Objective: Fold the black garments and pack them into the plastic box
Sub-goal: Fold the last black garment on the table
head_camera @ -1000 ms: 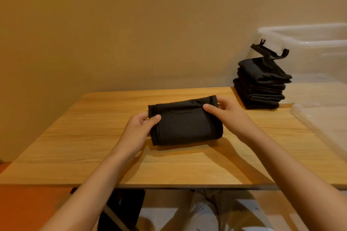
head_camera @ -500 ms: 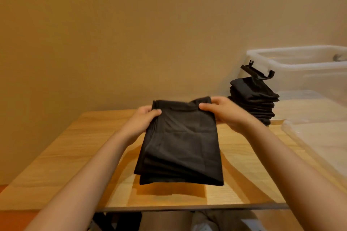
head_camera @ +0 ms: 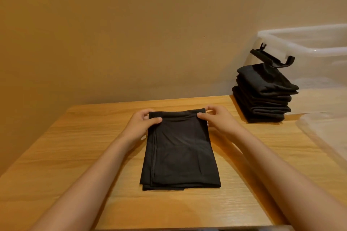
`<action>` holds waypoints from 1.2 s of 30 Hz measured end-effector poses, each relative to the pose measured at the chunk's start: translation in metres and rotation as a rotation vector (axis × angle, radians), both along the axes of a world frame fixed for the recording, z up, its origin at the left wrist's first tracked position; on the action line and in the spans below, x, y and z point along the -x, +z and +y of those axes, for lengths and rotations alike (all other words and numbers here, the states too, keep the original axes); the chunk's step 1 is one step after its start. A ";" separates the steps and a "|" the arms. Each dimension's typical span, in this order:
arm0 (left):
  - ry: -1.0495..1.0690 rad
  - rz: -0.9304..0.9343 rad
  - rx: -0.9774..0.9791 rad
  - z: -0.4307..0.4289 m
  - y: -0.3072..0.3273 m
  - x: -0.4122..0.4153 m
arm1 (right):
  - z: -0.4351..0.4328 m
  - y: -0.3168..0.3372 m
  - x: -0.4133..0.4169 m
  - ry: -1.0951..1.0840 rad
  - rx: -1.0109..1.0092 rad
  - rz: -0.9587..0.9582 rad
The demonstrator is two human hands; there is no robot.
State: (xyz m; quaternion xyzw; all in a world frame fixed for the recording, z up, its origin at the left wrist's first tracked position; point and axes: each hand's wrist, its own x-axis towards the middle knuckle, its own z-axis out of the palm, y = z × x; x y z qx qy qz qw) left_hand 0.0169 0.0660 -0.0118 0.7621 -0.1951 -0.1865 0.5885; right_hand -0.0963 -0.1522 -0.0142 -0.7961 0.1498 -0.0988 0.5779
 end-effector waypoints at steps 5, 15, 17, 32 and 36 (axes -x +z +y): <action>-0.042 -0.198 -0.025 0.025 0.015 0.034 | 0.006 0.007 0.042 0.112 0.016 -0.146; -0.147 -0.499 -0.068 0.078 -0.020 0.107 | 0.030 -0.031 0.125 0.269 0.371 -0.225; -0.180 -0.521 -0.090 0.083 -0.028 0.112 | 0.029 -0.036 0.130 0.277 0.438 -0.233; -0.151 -0.786 -0.369 0.065 -0.022 0.120 | 0.048 -0.015 0.110 0.063 0.598 -0.146; -0.159 -0.637 -0.620 0.042 -0.007 0.094 | 0.048 -0.010 0.076 -0.021 0.604 0.119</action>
